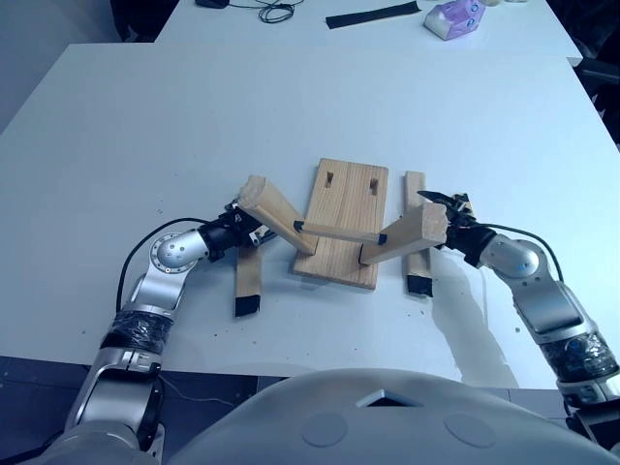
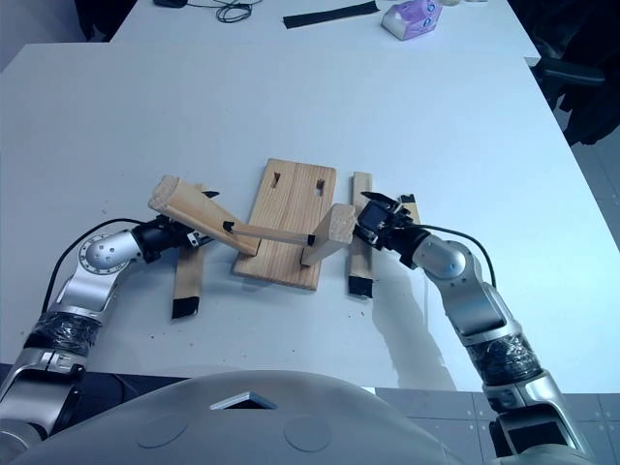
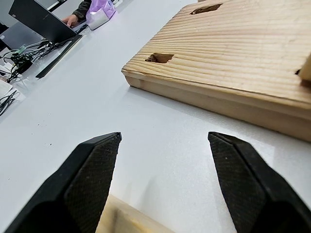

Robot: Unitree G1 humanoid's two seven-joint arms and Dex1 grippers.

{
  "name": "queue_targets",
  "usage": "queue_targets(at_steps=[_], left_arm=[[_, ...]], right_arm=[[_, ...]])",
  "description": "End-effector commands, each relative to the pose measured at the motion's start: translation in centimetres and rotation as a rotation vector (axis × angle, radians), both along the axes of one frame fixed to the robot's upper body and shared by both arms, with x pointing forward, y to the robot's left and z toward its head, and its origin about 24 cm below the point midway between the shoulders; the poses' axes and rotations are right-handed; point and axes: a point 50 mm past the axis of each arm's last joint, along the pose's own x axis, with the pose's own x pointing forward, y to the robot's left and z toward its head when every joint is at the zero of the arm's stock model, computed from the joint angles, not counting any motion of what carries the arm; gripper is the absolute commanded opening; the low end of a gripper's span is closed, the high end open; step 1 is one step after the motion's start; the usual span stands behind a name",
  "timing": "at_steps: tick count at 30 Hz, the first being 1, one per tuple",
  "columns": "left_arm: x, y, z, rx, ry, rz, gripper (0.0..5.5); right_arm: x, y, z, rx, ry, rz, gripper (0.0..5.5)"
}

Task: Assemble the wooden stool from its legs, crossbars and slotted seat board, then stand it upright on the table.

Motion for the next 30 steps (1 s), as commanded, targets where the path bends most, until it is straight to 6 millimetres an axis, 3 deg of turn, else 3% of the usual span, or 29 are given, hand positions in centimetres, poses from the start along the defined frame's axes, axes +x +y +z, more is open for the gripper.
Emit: queue_targets(at_steps=[1, 9, 17, 23, 30], left_arm=[[-0.3, 0.7, 0.0, 0.026, 0.006, 0.020, 3.32], [-0.6, 1.1, 0.5, 0.045, -0.004, 0.021, 3.32], [-0.1, -0.3, 2.0, 0.056, -0.032, -0.087, 3.32], [0.1, -0.4, 2.5, 0.099, -0.040, -0.148, 3.32], [0.4, -3.2, 2.9, 0.074, -0.062, -0.258, 3.32]], right_arm=[[-1.7, -1.6, -1.2, -0.090, 0.095, 0.010, 3.00], [-2.5, -4.2, -0.3, -0.131, 0.103, -0.044, 3.00], [-1.1, -1.9, 3.8, 0.165, 0.035, -0.078, 3.00], [-3.1, 0.1, 5.3, 0.211, 0.120, 0.075, 3.00], [-6.7, 0.8, 5.7, 0.090, 0.350, 0.356, 3.00]])
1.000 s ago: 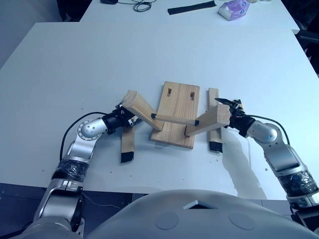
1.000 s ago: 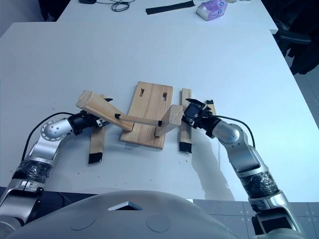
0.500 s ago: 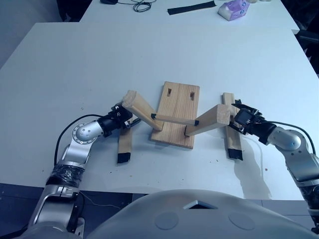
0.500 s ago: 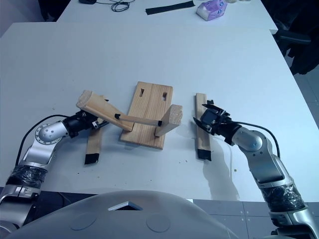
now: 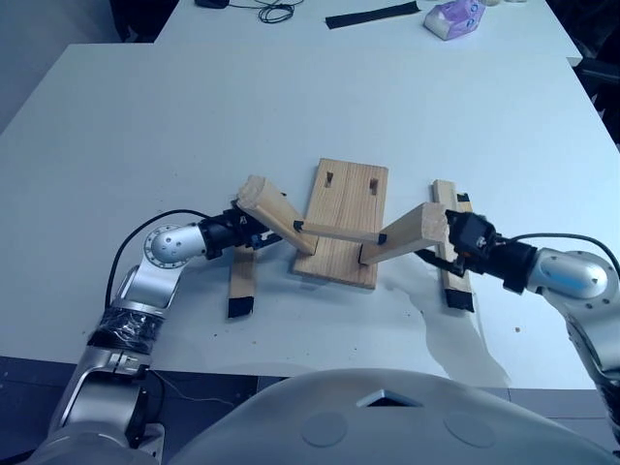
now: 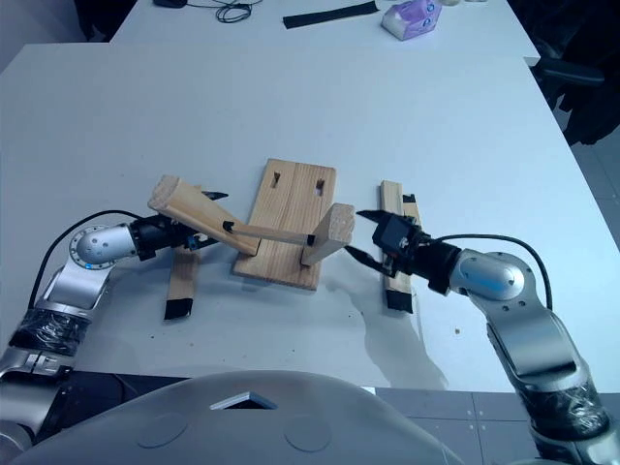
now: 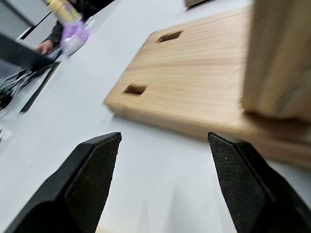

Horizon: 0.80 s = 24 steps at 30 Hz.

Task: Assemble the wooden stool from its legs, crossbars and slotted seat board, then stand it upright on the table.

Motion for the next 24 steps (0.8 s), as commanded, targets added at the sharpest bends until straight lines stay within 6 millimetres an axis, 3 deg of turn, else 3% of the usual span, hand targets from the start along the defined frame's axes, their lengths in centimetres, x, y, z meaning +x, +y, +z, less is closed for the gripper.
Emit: queue_targets(at_steps=[1, 13, 24], left_arm=[[0.8, -1.9, 0.5, -0.018, -0.021, -0.053, 3.32], [-1.6, -4.1, -1.1, -0.030, 0.042, -0.169, 3.32], [-1.5, -4.4, -1.1, -0.042, 0.044, -0.159, 3.32]], right_arm=[[-1.9, 0.4, -0.1, -0.052, 0.122, 0.153, 3.00], [-3.6, 3.5, -2.9, -0.032, 0.198, 0.227, 3.00], [-3.7, 0.7, -5.8, -0.236, 0.227, 0.231, 3.00]])
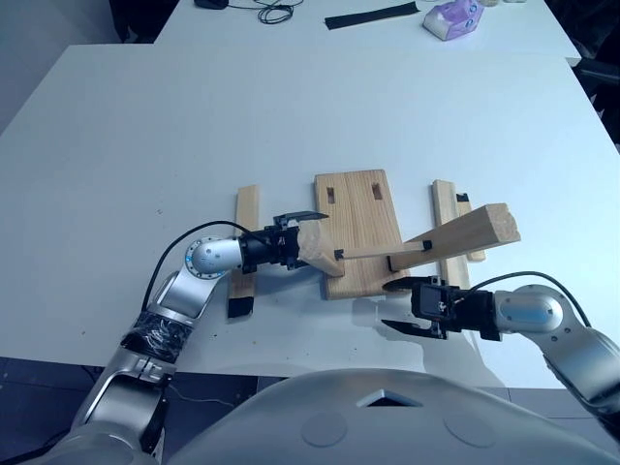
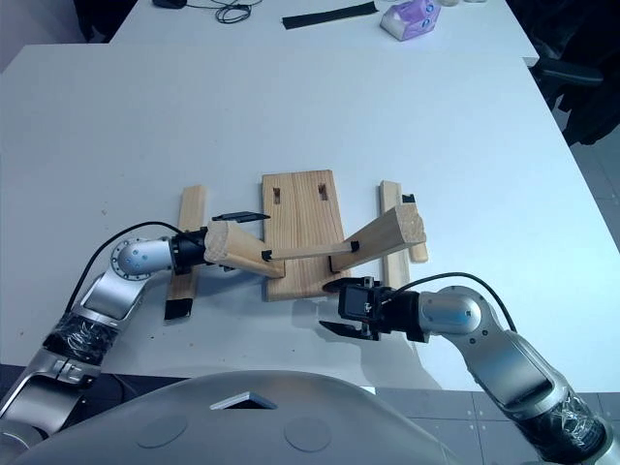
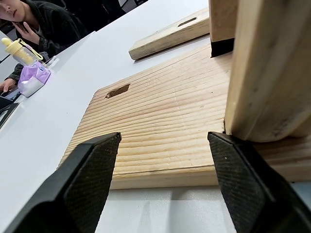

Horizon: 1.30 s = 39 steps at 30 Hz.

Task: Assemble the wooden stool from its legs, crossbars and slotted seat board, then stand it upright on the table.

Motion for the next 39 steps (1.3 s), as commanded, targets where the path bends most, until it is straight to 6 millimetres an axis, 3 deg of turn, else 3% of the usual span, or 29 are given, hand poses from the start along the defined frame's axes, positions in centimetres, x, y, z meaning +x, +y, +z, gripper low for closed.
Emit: queue_targets(at_steps=[1, 10, 16, 18, 21, 26, 33, 39], left_arm=[[0.6, 0.3, 0.0, 0.027, 0.006, 0.004, 3.32], [5.7, 0.3, 2.5, -0.018, -0.091, 0.081, 3.32], [8.7, -2.9, 2.8, -0.068, -0.158, 0.098, 3.32], [8.6, -4.2, 2.5, -0.082, -0.170, 0.068, 3.32], [8.7, -4.3, 1.5, -0.038, -0.195, 0.054, 3.32], [8.4, -3.3, -1.0, 0.084, -0.172, 0.018, 3.32], [5.4, -0.7, -4.8, 0.198, -0.081, -0.066, 3.32], [4.1, 1.7, -5.6, 0.237, -0.039, -0.068, 3.32]], right_arm=[[-0.4, -2.2, -1.8, -0.156, 0.041, -0.005, 3.00], [-0.1, -1.5, -1.0, -0.085, 0.016, 0.007, 3.00], [-0.5, -0.4, 0.5, 0.027, 0.061, 0.058, 3.00], [-0.9, -0.2, 0.7, 0.033, 0.088, 0.087, 3.00], [-1.7, -0.2, 0.9, 0.035, 0.139, 0.127, 3.00], [-1.8, -0.9, -0.1, -0.042, 0.144, 0.115, 3.00], [0.9, 0.2, -1.0, -0.059, -0.034, -0.017, 3.00], [1.8, 1.2, -0.8, 0.001, -0.084, -0.136, 3.00]])
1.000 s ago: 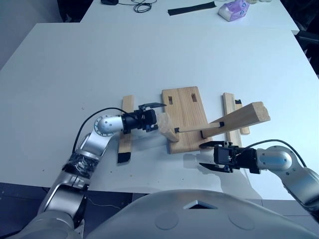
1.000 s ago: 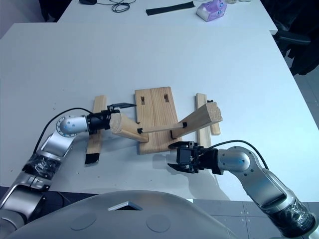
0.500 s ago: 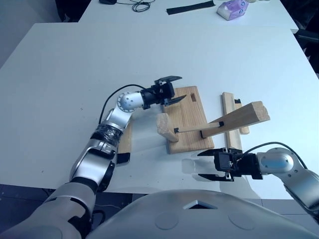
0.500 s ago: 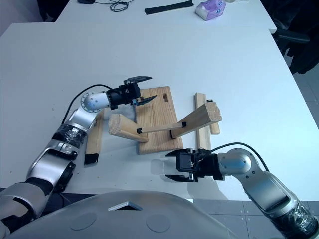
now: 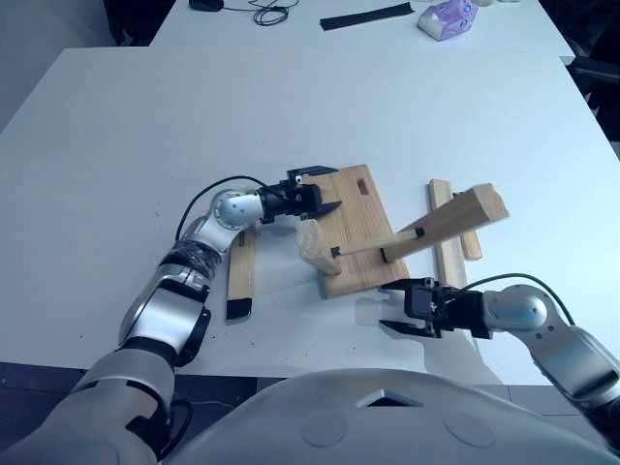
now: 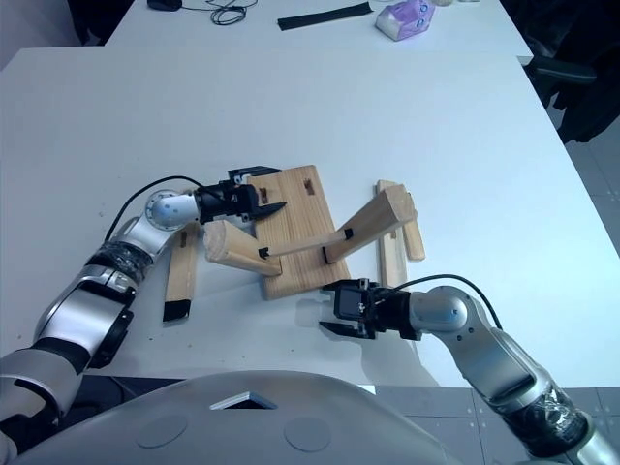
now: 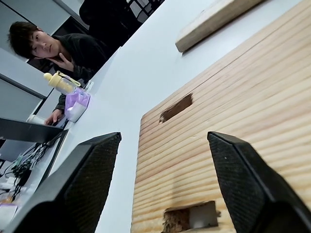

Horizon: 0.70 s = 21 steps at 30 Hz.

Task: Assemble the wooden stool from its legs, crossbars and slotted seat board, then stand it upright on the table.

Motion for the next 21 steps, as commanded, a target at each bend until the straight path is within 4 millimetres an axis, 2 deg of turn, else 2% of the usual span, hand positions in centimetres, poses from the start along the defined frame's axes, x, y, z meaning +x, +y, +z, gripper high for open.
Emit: queue_targets(at_steps=[1, 6, 21], left_arm=[[-3.3, 2.7, -4.5, 0.188, 0.207, -0.033, 3.32], [-3.5, 3.6, -4.4, 0.201, 0.218, -0.034, 3.32], [-3.9, 2.5, -3.9, 0.168, 0.241, -0.075, 3.32]], right_arm=[[1.5, 0.3, 0.5, 0.016, -0.088, -0.121, 3.00], [2.8, 0.9, 0.7, 0.076, -0.115, -0.268, 3.00], [7.0, 3.1, 1.7, 0.183, -0.245, -0.507, 3.00]])
